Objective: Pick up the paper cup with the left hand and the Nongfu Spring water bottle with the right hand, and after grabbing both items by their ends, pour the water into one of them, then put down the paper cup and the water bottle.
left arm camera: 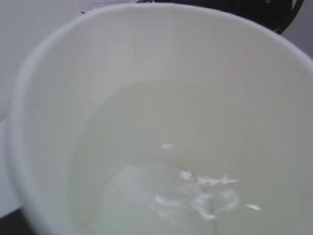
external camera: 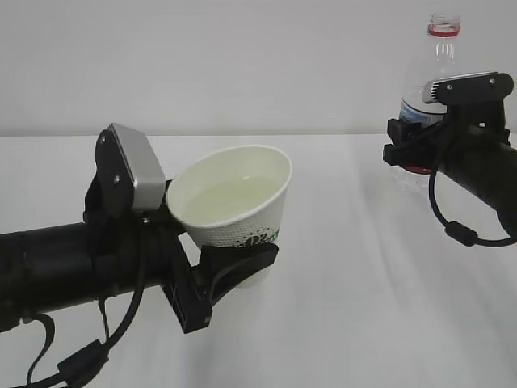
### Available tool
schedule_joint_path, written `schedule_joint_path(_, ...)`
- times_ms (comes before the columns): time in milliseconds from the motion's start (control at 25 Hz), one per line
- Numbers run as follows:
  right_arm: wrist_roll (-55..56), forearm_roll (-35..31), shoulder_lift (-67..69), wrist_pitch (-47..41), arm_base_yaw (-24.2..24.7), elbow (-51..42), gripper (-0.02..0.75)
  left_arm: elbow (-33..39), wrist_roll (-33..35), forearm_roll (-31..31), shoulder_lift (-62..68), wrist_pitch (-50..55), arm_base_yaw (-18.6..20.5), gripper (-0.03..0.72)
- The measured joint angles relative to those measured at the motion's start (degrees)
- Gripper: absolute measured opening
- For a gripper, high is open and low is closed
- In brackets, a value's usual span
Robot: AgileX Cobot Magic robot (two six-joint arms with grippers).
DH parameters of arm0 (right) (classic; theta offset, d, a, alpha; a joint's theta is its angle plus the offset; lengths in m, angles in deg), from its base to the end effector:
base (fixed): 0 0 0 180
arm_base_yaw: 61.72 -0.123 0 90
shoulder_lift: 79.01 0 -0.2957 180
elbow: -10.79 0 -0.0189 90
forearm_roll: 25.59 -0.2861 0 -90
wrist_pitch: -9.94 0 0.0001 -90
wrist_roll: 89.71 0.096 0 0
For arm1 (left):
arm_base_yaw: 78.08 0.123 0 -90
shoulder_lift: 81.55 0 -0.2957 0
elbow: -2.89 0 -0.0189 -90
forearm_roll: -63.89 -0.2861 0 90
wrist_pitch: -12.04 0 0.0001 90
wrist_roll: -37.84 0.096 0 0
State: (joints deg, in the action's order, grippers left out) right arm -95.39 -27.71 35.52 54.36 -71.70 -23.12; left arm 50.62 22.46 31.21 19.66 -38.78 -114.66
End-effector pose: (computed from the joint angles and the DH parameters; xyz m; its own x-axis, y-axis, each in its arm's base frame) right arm 0.3763 0.0637 0.1347 -0.2275 -0.1138 -0.9671 -0.1655 0.9832 -0.0767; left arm 0.2220 -0.2147 0.1580 -0.0786 0.1899 -0.9787 0.8838 0.4674 0.0197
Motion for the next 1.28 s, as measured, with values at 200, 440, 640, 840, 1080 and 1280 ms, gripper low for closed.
schedule_joint_path(200,0.00,0.00,0.00,0.00,0.00,0.00,0.473,0.00,1.14,3.36,0.00,1.00,0.00,0.536)
schedule_joint_path(440,0.10,0.00,0.00,0.00,0.00,0.00,0.473,0.00,4.03,6.48,0.00,3.12,0.00,0.535)
schedule_joint_path(640,0.10,0.00,0.00,0.00,0.00,0.00,0.473,0.00,4.74,8.65,0.00,3.17,1.16,0.533)
schedule_joint_path(840,0.10,0.00,0.00,0.00,0.00,0.00,0.473,0.00,4.84,9.51,0.00,3.42,3.51,0.521)
schedule_joint_path(1080,0.10,0.00,0.00,0.00,0.00,0.00,0.473,0.00,4.84,9.63,0.00,3.40,6.31,0.518)
schedule_joint_path(1280,0.10,0.00,0.00,0.00,0.00,0.00,0.473,0.00,4.84,9.63,0.00,3.40,9.21,0.517)
